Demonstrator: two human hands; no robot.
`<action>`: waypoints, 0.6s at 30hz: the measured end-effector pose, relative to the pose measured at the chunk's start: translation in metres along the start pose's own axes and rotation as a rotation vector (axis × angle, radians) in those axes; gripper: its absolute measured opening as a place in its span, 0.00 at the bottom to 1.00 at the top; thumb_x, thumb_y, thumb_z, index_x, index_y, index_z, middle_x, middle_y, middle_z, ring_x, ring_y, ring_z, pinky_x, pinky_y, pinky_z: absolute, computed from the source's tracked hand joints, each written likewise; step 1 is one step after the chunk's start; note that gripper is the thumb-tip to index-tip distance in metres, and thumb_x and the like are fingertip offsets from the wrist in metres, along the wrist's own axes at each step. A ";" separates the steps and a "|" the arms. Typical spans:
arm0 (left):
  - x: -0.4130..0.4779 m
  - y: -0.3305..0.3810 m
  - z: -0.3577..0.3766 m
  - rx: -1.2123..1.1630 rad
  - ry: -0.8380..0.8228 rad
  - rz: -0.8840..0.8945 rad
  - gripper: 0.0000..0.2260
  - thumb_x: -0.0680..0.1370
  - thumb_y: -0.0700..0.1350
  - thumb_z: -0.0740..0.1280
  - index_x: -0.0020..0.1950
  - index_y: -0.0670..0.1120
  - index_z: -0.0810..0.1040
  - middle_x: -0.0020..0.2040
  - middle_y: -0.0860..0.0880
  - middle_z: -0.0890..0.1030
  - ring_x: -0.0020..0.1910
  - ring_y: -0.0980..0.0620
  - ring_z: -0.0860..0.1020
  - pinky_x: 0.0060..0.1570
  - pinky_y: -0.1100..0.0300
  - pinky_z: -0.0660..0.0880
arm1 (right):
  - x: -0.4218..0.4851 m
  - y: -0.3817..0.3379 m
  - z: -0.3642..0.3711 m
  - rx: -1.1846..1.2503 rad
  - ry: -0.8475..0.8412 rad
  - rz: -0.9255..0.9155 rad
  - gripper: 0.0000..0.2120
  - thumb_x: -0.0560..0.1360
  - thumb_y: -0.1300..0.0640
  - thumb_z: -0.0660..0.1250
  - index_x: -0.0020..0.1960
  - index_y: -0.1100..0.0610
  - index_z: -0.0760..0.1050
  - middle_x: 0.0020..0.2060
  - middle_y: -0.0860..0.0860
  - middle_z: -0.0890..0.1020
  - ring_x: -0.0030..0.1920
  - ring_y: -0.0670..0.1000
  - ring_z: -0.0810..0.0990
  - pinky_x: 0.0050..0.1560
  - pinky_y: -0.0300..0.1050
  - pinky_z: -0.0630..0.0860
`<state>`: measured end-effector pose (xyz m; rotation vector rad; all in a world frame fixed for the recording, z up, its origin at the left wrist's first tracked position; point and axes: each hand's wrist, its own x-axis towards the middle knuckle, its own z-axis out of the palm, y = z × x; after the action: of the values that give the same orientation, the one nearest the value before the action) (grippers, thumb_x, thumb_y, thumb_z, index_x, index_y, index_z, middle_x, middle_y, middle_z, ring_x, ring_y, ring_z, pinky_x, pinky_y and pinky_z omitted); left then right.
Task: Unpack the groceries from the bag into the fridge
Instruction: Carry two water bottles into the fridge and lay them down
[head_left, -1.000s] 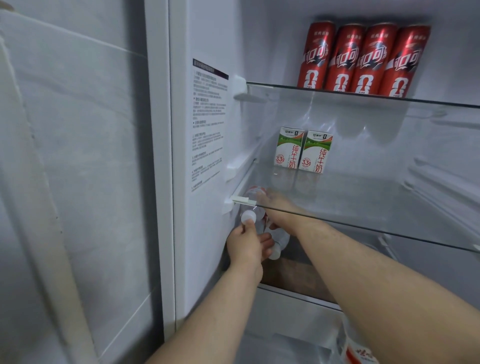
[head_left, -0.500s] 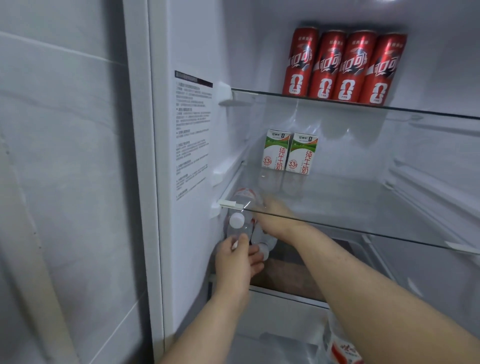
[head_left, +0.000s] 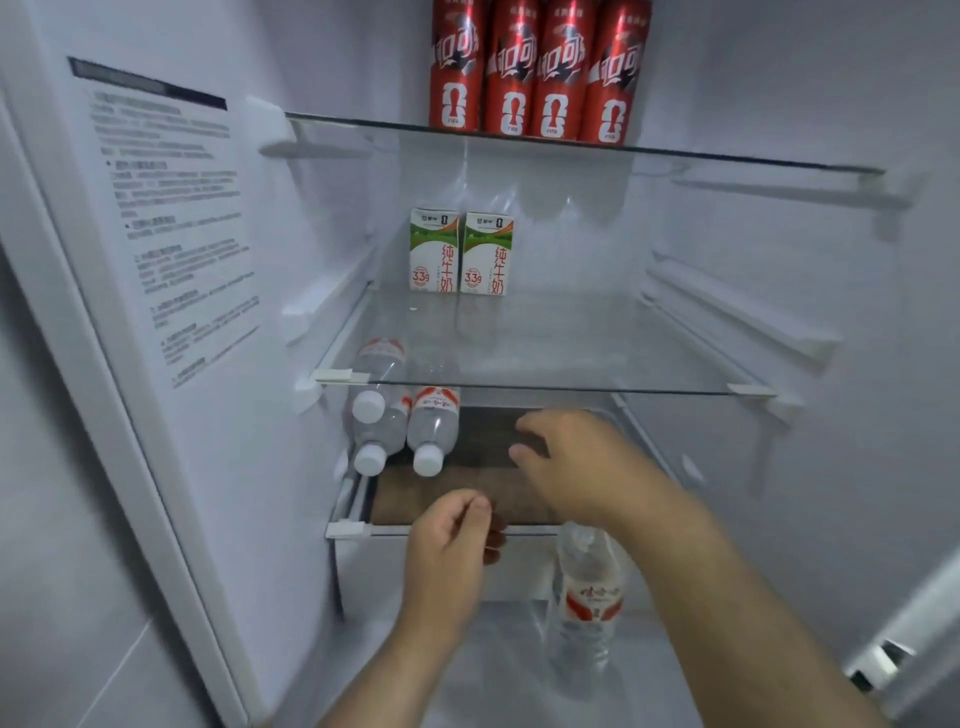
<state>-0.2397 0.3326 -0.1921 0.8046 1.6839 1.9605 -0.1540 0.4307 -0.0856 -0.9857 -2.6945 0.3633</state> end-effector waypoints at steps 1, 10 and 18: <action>-0.003 -0.001 0.004 0.037 -0.049 0.016 0.09 0.80 0.40 0.63 0.43 0.47 0.81 0.37 0.48 0.82 0.39 0.48 0.81 0.39 0.53 0.79 | -0.010 0.009 0.000 -0.002 0.007 0.030 0.18 0.81 0.47 0.61 0.69 0.51 0.72 0.65 0.49 0.76 0.61 0.50 0.75 0.58 0.45 0.72; -0.022 -0.025 0.035 0.351 -0.332 0.076 0.12 0.76 0.49 0.71 0.54 0.65 0.76 0.51 0.66 0.79 0.52 0.64 0.78 0.47 0.69 0.77 | -0.054 0.052 0.016 0.173 -0.041 0.238 0.14 0.79 0.48 0.64 0.64 0.46 0.71 0.57 0.45 0.78 0.56 0.50 0.77 0.51 0.44 0.72; -0.054 -0.033 0.031 0.453 -0.415 0.013 0.20 0.71 0.52 0.76 0.56 0.68 0.71 0.50 0.71 0.77 0.50 0.71 0.76 0.42 0.77 0.71 | -0.090 0.051 0.025 0.376 0.050 0.194 0.08 0.80 0.50 0.64 0.57 0.43 0.68 0.54 0.46 0.77 0.52 0.49 0.77 0.49 0.44 0.75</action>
<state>-0.1805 0.3254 -0.2293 1.2811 1.8705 1.3022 -0.0650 0.4054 -0.1386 -1.1196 -2.3671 0.8346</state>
